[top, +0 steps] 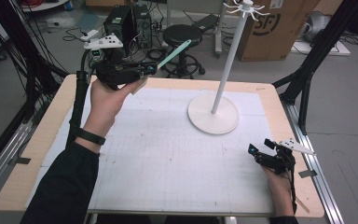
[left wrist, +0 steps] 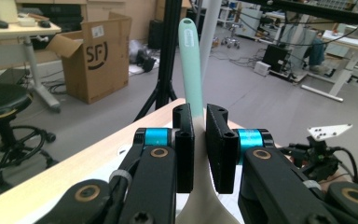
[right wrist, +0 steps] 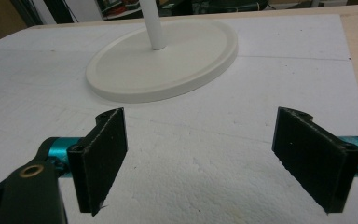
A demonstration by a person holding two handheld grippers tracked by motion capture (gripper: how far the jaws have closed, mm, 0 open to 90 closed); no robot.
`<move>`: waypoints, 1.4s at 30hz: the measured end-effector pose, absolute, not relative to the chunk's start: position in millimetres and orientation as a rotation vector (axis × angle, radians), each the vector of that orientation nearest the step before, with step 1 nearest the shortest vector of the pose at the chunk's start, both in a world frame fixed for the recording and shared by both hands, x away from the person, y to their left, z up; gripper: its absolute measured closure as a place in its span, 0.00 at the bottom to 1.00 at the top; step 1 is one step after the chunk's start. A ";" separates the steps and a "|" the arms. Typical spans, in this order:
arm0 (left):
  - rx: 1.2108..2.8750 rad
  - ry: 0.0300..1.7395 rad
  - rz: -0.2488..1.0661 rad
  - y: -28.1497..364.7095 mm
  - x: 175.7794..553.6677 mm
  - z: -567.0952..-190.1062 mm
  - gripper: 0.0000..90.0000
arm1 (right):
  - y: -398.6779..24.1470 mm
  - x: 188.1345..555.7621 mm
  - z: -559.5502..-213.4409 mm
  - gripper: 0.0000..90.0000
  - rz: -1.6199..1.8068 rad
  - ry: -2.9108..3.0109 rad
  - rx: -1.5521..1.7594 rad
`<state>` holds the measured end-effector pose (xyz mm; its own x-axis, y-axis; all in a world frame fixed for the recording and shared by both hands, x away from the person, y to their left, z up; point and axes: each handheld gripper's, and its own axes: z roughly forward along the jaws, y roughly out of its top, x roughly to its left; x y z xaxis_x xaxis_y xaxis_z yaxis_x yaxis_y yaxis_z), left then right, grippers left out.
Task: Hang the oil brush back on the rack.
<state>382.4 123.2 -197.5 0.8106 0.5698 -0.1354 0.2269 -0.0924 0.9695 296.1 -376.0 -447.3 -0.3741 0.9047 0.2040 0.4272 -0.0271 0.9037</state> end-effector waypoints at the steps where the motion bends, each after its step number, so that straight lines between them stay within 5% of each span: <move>1: 1.672 0.626 0.326 121.0 383.1 -195.3 0.91 | -376.0 296.1 -447.3 0.19 1.389 1.800 1.394; 42: 1.623 0.511 0.303 63.4 415.2 -144.8 0.91 | -376.6 296.1 -447.4 0.19 1.398 1.804 1.382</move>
<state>415.2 63.4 -144.8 0.8634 0.4942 -0.1016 0.1479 -0.0553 0.9875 296.1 -376.6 -447.4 -0.3828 0.9009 0.2046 0.4234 -0.0258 0.9056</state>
